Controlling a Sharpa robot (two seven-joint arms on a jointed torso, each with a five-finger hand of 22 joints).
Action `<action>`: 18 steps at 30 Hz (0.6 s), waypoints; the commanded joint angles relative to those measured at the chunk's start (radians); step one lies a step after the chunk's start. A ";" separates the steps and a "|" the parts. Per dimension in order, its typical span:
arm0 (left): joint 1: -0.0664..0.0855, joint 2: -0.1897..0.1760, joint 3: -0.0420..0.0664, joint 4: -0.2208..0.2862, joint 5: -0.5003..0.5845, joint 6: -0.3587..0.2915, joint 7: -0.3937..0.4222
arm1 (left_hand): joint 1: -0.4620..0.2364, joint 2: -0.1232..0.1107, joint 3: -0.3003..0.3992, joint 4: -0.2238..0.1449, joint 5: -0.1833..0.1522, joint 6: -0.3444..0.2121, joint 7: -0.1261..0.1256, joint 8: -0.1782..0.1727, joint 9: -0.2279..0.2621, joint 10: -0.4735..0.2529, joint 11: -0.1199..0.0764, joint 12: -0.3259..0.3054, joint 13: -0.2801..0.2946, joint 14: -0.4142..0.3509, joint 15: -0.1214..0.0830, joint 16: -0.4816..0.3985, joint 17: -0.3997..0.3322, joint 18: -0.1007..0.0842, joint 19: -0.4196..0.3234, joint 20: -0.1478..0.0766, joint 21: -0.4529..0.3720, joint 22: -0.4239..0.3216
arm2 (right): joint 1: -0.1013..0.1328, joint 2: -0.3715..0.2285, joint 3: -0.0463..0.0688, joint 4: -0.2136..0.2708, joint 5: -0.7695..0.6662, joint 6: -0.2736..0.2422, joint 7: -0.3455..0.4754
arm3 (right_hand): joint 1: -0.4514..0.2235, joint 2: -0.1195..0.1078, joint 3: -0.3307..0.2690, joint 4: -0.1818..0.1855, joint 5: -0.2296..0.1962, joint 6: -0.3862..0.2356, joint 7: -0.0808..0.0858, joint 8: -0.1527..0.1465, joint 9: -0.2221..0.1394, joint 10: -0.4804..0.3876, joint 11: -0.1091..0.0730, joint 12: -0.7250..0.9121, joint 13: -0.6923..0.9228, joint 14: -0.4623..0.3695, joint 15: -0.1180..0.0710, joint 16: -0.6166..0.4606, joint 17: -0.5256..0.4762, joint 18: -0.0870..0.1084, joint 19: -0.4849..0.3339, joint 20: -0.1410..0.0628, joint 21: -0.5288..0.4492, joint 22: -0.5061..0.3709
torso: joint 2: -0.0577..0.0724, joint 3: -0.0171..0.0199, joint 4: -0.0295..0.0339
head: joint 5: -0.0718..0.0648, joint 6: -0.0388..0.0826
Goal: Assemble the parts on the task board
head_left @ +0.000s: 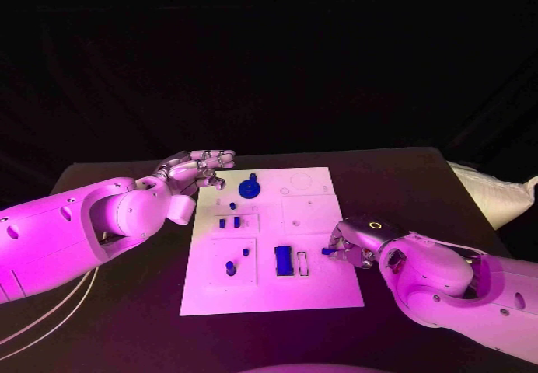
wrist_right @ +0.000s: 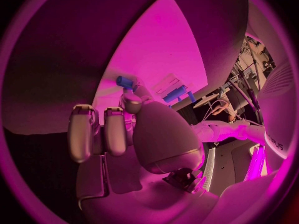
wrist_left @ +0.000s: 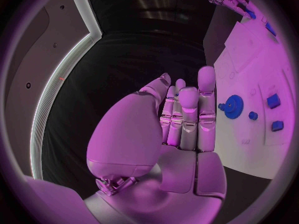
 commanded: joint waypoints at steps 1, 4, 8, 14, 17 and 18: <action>0.000 0.002 0.001 0.002 -0.003 0.019 0.002 | 0.004 0.001 -0.003 -0.002 -0.001 -0.004 0.001 0.001 -0.001 -0.004 0.001 0.006 0.001 -0.007 0.001 -0.001 -0.001 0.009 -0.005 0.005 -0.003 -0.001 | -0.011 -0.003 -0.010 0.002 0.160 -0.046 -0.021 | -0.036 -0.025 0.076 -0.037 0.001 0.010 -0.003 0.005 0.005 0.004 -0.003 -0.005 0.002 0.059 -0.004 0.000 0.002 -0.005 0.002 -0.004 -0.004 0.001 | 0.000 0.0001 -0.0010 | 0.000 0.000; 0.000 0.002 0.001 0.002 -0.003 0.019 0.003 | 0.004 0.001 -0.003 -0.002 -0.001 -0.004 0.001 0.001 -0.001 -0.004 0.001 0.006 0.001 -0.007 0.001 -0.001 -0.001 0.009 -0.005 0.005 -0.003 -0.001 | -0.007 -0.007 -0.008 0.015 0.202 -0.093 -0.021 | -0.062 -0.037 0.097 -0.024 -0.001 0.014 -0.004 0.005 0.006 0.009 -0.004 -0.001 0.005 0.060 -0.004 0.002 0.005 -0.006 0.003 -0.004 -0.003 0.003 | 0.000 -0.0003 -0.0008 | -0.001 -0.001; 0.000 0.002 0.001 0.003 -0.003 0.019 0.002 | 0.004 0.001 -0.003 -0.002 -0.001 -0.004 0.001 0.001 -0.001 -0.004 0.001 0.006 0.001 -0.007 0.001 -0.001 -0.001 0.009 -0.005 0.005 -0.003 -0.001 | -0.003 -0.011 -0.006 0.029 0.243 -0.123 -0.021 | -0.102 -0.064 0.137 0.000 -0.005 0.019 -0.006 0.003 0.006 0.014 -0.007 0.004 0.009 0.061 -0.006 0.003 0.007 -0.006 0.005 -0.005 -0.002 0.006 | 0.000 0.0000 -0.0007 | -0.001 -0.002; 0.000 0.002 0.001 0.003 -0.003 0.020 0.002 | 0.004 0.001 -0.003 -0.002 -0.001 -0.004 0.001 0.001 -0.001 -0.004 0.001 0.006 0.001 -0.007 0.001 -0.001 -0.001 0.009 -0.005 0.005 -0.003 -0.001 | 0.001 -0.008 -0.005 0.041 0.281 -0.138 -0.022 | -0.136 -0.100 0.191 0.023 -0.002 0.027 -0.008 0.002 0.007 0.018 -0.008 0.001 0.009 0.060 -0.007 0.001 0.005 -0.005 0.004 -0.006 -0.003 0.004 | 0.000 -0.0002 0.0008 | -0.001 -0.006; 0.000 0.002 0.001 0.003 -0.003 0.021 0.002 | 0.004 0.001 -0.003 -0.002 -0.001 -0.004 0.001 0.001 -0.001 -0.004 0.001 0.006 0.001 -0.007 0.001 -0.001 -0.001 0.009 -0.005 0.005 -0.003 -0.001 | 0.002 -0.002 -0.004 0.036 0.326 -0.143 -0.020 | -0.150 -0.114 0.210 0.033 0.003 0.033 -0.010 0.004 0.009 0.026 -0.009 0.017 0.020 0.060 -0.008 0.000 0.005 -0.005 0.005 -0.007 -0.003 0.004 | 0.000 -0.0008 -0.0001 | -0.001 -0.005; 0.000 0.002 0.001 0.003 -0.003 0.021 0.002 | 0.004 0.001 -0.003 -0.002 -0.001 -0.004 0.001 0.001 -0.001 -0.004 0.001 0.006 0.001 -0.007 0.001 -0.001 -0.001 0.009 -0.005 0.005 -0.003 -0.001 | 0.002 0.001 -0.004 0.033 0.346 -0.143 -0.019 | -0.161 -0.121 0.218 0.039 0.016 0.036 -0.011 0.005 0.010 0.030 -0.009 0.024 0.025 0.060 -0.008 0.000 0.004 -0.006 0.005 -0.007 -0.003 0.005 | -0.001 -0.0013 -0.0006 | 0.000 -0.004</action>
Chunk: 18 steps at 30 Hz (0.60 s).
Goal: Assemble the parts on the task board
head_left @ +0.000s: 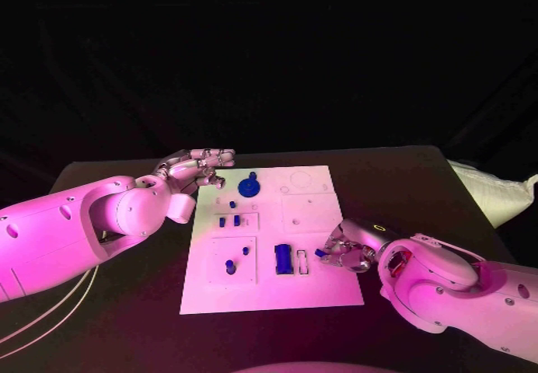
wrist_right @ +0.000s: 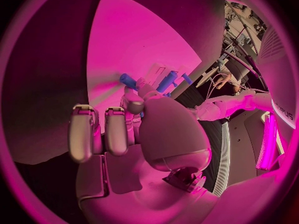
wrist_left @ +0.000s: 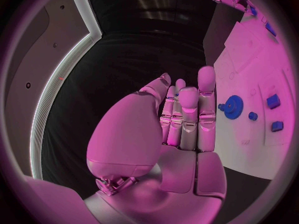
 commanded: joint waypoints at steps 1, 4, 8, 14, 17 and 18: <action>0.000 0.001 0.001 0.003 -0.003 0.020 0.003 | 0.004 0.001 -0.003 -0.002 -0.001 -0.004 0.001 0.001 -0.001 -0.004 0.001 0.006 0.001 -0.007 0.001 -0.001 -0.001 0.009 -0.005 0.005 -0.003 -0.001 | 0.000 0.005 0.000 -0.005 0.090 -0.025 -0.005 | -0.016 -0.007 0.012 0.007 0.015 0.015 -0.008 0.003 0.007 0.009 -0.001 0.010 0.007 0.060 -0.008 0.000 0.002 -0.006 0.001 -0.004 -0.003 -0.001 | -0.001 -0.0008 -0.0005 | 0.001 0.001; 0.000 0.001 0.001 0.003 -0.003 0.020 0.003 | 0.004 0.001 -0.003 -0.002 -0.001 -0.004 0.001 0.001 -0.001 -0.004 0.001 0.006 0.001 -0.007 0.001 -0.001 -0.001 0.009 -0.005 0.005 -0.003 -0.001 | 0.000 0.012 0.000 -0.009 0.125 -0.025 -0.004 | -0.045 -0.021 0.019 0.026 0.043 0.020 -0.008 0.004 0.010 0.014 -0.001 0.019 0.013 0.061 -0.008 0.000 0.003 -0.006 0.002 -0.004 -0.003 0.000 | 0.000 -0.0002 -0.0009 | 0.006 0.000; 0.000 0.001 0.001 0.004 -0.003 0.021 0.002 | 0.004 0.001 -0.003 -0.002 -0.001 -0.004 0.001 0.001 -0.001 -0.004 0.001 0.006 0.001 -0.007 0.001 -0.001 -0.001 0.009 -0.005 0.005 -0.003 -0.001 | 0.000 0.021 0.000 -0.012 0.149 -0.022 -0.001 | -0.072 -0.033 0.022 0.044 0.059 0.026 -0.010 0.006 0.012 0.019 -0.002 0.027 0.020 0.062 -0.008 0.003 0.006 -0.006 0.004 -0.004 -0.001 0.004 | 0.000 -0.0005 -0.0006 | 0.005 -0.002; 0.000 0.001 0.001 0.004 -0.003 0.022 0.001 | 0.004 0.001 -0.003 -0.002 -0.001 -0.004 0.001 0.001 -0.001 -0.004 0.001 0.006 0.001 -0.007 0.001 -0.001 -0.001 0.009 -0.005 0.005 -0.003 -0.001 | 0.000 0.043 0.000 -0.019 0.169 -0.018 0.004 | -0.098 -0.051 0.024 0.061 0.111 0.030 -0.011 0.007 0.016 0.021 -0.003 0.031 0.025 0.062 -0.009 0.003 0.007 -0.007 0.005 -0.005 -0.001 0.005 | 0.000 0.0006 0.0002 | 0.006 -0.001; 0.000 0.001 0.001 0.004 -0.003 0.023 0.000 | 0.004 0.001 -0.003 -0.002 -0.001 -0.004 0.001 0.001 -0.001 -0.004 0.001 0.006 0.001 -0.007 0.001 -0.001 -0.001 0.009 -0.005 0.005 -0.003 -0.001 | 0.000 0.051 0.000 -0.020 0.172 -0.025 0.007 | -0.104 -0.054 0.024 0.065 0.123 0.030 -0.011 0.007 0.018 0.022 -0.003 0.033 0.027 0.062 -0.009 0.004 0.007 -0.007 0.006 -0.006 -0.001 0.005 | 0.000 0.0008 0.0001 | 0.007 -0.002; 0.000 0.001 0.001 0.004 -0.003 0.023 0.000 | 0.004 0.001 -0.003 -0.002 -0.001 -0.004 0.001 0.001 -0.001 -0.004 0.001 0.006 0.001 -0.007 0.001 -0.001 -0.001 0.009 -0.005 0.005 -0.003 -0.001 | 0.000 0.053 0.000 -0.021 0.172 -0.028 0.007 | -0.106 -0.055 0.024 0.067 0.126 0.031 -0.011 0.007 0.018 0.022 -0.003 0.033 0.028 0.062 -0.009 0.004 0.007 -0.007 0.005 -0.006 -0.001 0.005 | 0.000 0.0007 0.0004 | 0.006 -0.002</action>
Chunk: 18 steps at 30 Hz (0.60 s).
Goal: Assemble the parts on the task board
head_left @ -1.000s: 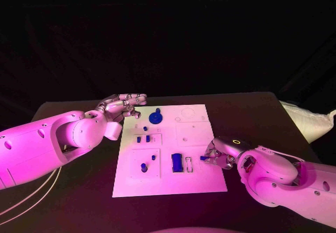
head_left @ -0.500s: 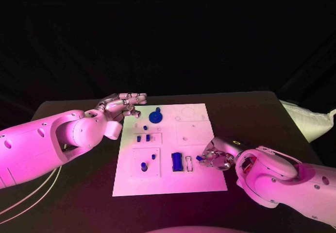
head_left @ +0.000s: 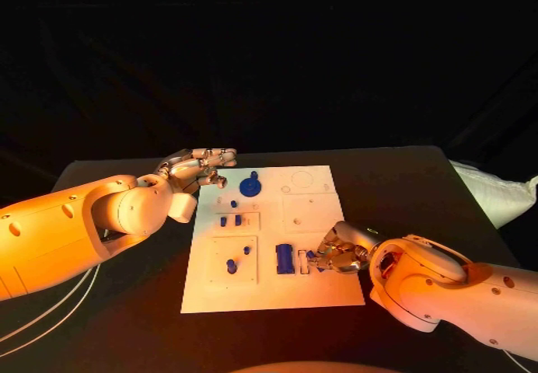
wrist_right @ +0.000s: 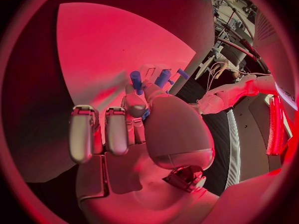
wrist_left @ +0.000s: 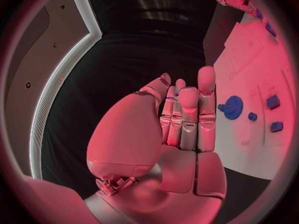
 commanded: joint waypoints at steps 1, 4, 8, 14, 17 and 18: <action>0.000 0.001 0.001 0.003 -0.003 0.021 0.002 | 0.004 0.001 -0.003 -0.002 -0.001 -0.004 0.001 0.001 -0.001 -0.004 0.001 0.006 0.001 -0.007 0.001 -0.001 -0.001 0.009 -0.005 0.005 -0.003 -0.001 | -0.001 0.006 0.000 -0.001 0.027 -0.012 0.007 | -0.014 0.002 -0.003 0.008 0.009 0.009 0.000 0.003 0.000 0.006 -0.001 0.005 0.002 0.058 -0.005 0.004 0.008 -0.007 0.002 -0.002 -0.001 0.001 | 0.000 0.0001 0.0000 | 0.001 0.000; 0.000 0.001 0.001 0.003 -0.003 0.021 0.001 | 0.004 0.001 -0.003 -0.002 -0.001 -0.004 0.001 0.001 -0.001 -0.004 0.001 0.006 0.001 -0.007 0.001 -0.001 -0.001 0.009 -0.005 0.005 -0.003 -0.001 | -0.001 0.012 0.000 -0.001 0.031 -0.018 0.010 | -0.028 -0.002 -0.008 0.018 0.024 0.010 0.000 0.003 0.002 0.007 -0.001 0.006 0.003 0.058 -0.005 0.004 0.008 -0.007 0.002 -0.002 -0.001 0.001 | 0.001 0.0002 -0.0007 | 0.002 0.000; 0.000 0.001 0.001 0.003 -0.003 0.022 0.000 | 0.005 0.002 -0.002 -0.003 -0.001 -0.005 0.002 0.002 -0.001 -0.005 0.001 0.007 0.002 -0.007 0.002 -0.001 -0.001 0.009 -0.004 0.005 -0.002 -0.001 | -0.001 0.019 0.000 -0.001 0.037 -0.016 0.014 | -0.042 -0.005 -0.016 0.030 0.060 0.012 0.000 0.004 0.005 0.009 -0.001 0.009 0.006 0.059 -0.005 0.005 0.010 -0.007 0.003 -0.002 -0.001 0.003 | 0.001 0.0008 -0.0008 | 0.003 0.000; 0.000 0.001 0.001 0.003 -0.003 0.024 -0.001 | 0.005 0.002 -0.002 -0.003 -0.001 -0.005 0.002 0.002 -0.001 -0.005 0.001 0.007 0.002 -0.007 0.002 -0.001 -0.001 0.009 -0.004 0.005 -0.002 -0.001 | -0.001 0.029 0.000 -0.004 0.041 -0.005 0.015 | -0.045 -0.006 -0.019 0.033 0.070 0.014 -0.001 0.005 0.007 0.009 -0.001 0.009 0.007 0.059 -0.006 0.006 0.011 -0.007 0.003 -0.002 0.000 0.003 | 0.002 0.0014 -0.0006 | 0.005 -0.002; 0.000 0.001 0.001 0.004 -0.003 0.025 -0.002 | 0.005 0.002 -0.002 -0.003 -0.001 -0.005 0.002 0.002 -0.001 -0.005 0.001 0.007 0.002 -0.007 0.002 -0.001 -0.001 0.009 -0.004 0.005 -0.002 -0.001 | -0.001 0.031 0.000 -0.006 0.041 0.006 0.012 | -0.050 -0.007 -0.023 0.037 0.074 0.016 -0.001 0.006 0.008 0.009 -0.002 0.009 0.008 0.059 -0.006 0.006 0.011 -0.007 0.003 -0.003 0.000 0.003 | 0.001 0.0007 -0.0010 | 0.006 -0.003; 0.000 0.001 0.001 0.004 -0.003 0.025 -0.002 | 0.005 0.002 -0.002 -0.003 -0.001 -0.005 0.002 0.002 -0.001 -0.005 0.001 0.007 0.002 -0.007 0.002 -0.001 -0.001 0.009 -0.004 0.005 -0.002 -0.001 | -0.001 0.032 0.000 -0.007 0.041 0.010 0.011 | -0.051 -0.008 -0.024 0.038 0.075 0.017 -0.001 0.007 0.008 0.009 -0.002 0.009 0.008 0.059 -0.006 0.006 0.011 -0.007 0.003 -0.003 0.000 0.003 | 0.000 0.0006 -0.0010 | 0.006 -0.003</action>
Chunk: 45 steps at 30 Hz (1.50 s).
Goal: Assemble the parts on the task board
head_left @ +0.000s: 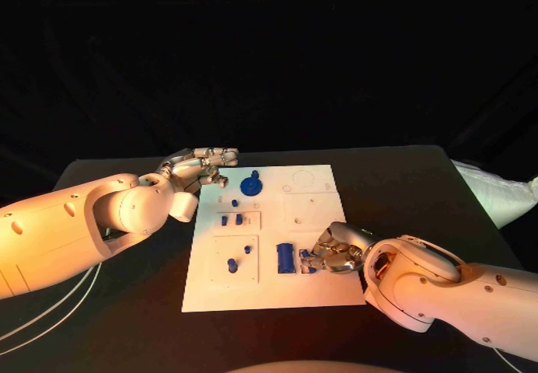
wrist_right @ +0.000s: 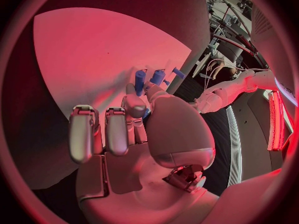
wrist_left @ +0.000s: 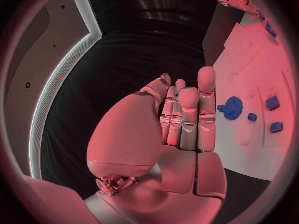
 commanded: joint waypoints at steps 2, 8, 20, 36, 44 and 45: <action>0.000 0.001 0.001 0.003 -0.002 0.022 0.001 | 0.005 0.002 -0.002 -0.003 -0.001 -0.005 0.002 0.002 -0.001 -0.005 0.001 0.003 0.001 -0.007 0.002 -0.001 -0.001 0.009 -0.004 0.005 -0.002 -0.001 | -0.001 0.004 0.000 -0.002 0.002 0.030 0.003 | -0.016 -0.001 -0.006 0.011 0.006 0.008 0.001 0.004 0.002 0.006 0.001 0.003 0.001 0.059 -0.006 0.006 0.011 -0.007 0.003 -0.003 0.000 0.001 | -0.001 -0.0001 -0.0006 | 0.001 -0.002; 0.000 0.001 0.001 0.004 -0.002 0.024 -0.001 | 0.004 0.002 -0.003 -0.003 -0.001 -0.005 0.002 0.002 -0.001 -0.006 0.001 0.004 0.001 -0.007 0.002 -0.001 -0.002 0.009 -0.004 0.005 -0.003 -0.001 | -0.001 0.009 0.000 -0.006 -0.010 0.043 -0.005 | -0.037 -0.007 -0.031 0.031 0.029 0.010 0.001 0.006 0.008 0.006 0.001 0.001 0.001 0.058 -0.006 0.005 0.009 -0.007 0.003 -0.003 -0.001 0.000 | -0.001 0.0000 -0.0009 | 0.001 -0.002; 0.001 -0.001 0.001 0.005 -0.002 0.025 -0.004 | 0.004 0.002 -0.003 -0.003 -0.001 -0.005 0.002 0.002 -0.001 -0.006 0.001 0.004 0.001 -0.007 0.002 -0.001 -0.003 0.009 -0.004 0.005 -0.003 -0.002 | -0.001 0.014 0.000 -0.010 -0.040 0.043 -0.008 | -0.080 -0.011 -0.131 0.089 -0.077 0.012 -0.002 0.010 0.022 0.006 0.000 -0.001 0.006 0.057 -0.008 0.001 0.007 -0.006 0.001 -0.004 -0.003 -0.001 | 0.000 -0.0001 -0.0003 | 0.001 -0.003; 0.001 -0.002 0.001 0.005 0.000 0.026 -0.008 | 0.002 0.002 -0.004 -0.002 -0.001 -0.006 0.002 0.002 -0.001 -0.007 0.002 0.004 0.001 -0.008 0.002 -0.001 -0.004 0.009 -0.005 0.006 -0.005 -0.003 | -0.001 0.003 0.000 0.015 -0.049 0.035 0.014 | -0.098 0.026 -0.179 0.094 -0.080 0.023 -0.008 0.018 0.035 0.021 -0.005 0.032 0.031 0.060 -0.011 0.011 0.020 -0.007 0.005 -0.006 0.000 0.005 | -0.001 0.0005 -0.0010 | 0.001 -0.004; 0.001 -0.004 0.001 0.005 0.000 0.027 -0.008 | 0.002 0.002 -0.004 -0.002 -0.001 -0.006 0.002 0.002 -0.001 -0.007 0.002 0.004 0.001 -0.008 0.002 -0.001 -0.004 0.009 -0.005 0.006 -0.005 -0.003 | -0.001 -0.018 0.000 0.016 -0.077 0.042 0.013 | -0.088 0.033 -0.189 0.089 -0.066 0.022 -0.009 0.019 0.037 0.021 -0.006 0.030 0.030 0.060 -0.012 0.010 0.019 -0.008 0.005 -0.007 0.000 0.005 | -0.001 0.0001 -0.0013 | 0.001 -0.003; 0.001 -0.004 0.001 0.005 0.000 0.026 -0.008 | 0.002 0.002 -0.004 -0.002 -0.001 -0.006 0.002 0.002 -0.001 -0.007 0.002 0.004 0.001 -0.008 0.002 -0.001 -0.004 0.009 -0.005 0.006 -0.005 -0.003 | -0.001 -0.019 0.000 0.014 -0.082 0.046 0.013 | -0.086 0.032 -0.191 0.088 -0.066 0.021 -0.009 0.019 0.037 0.020 -0.006 0.029 0.030 0.060 -0.012 0.010 0.018 -0.008 0.005 -0.008 0.000 0.006 | -0.001 0.0000 -0.0015 | 0.001 -0.003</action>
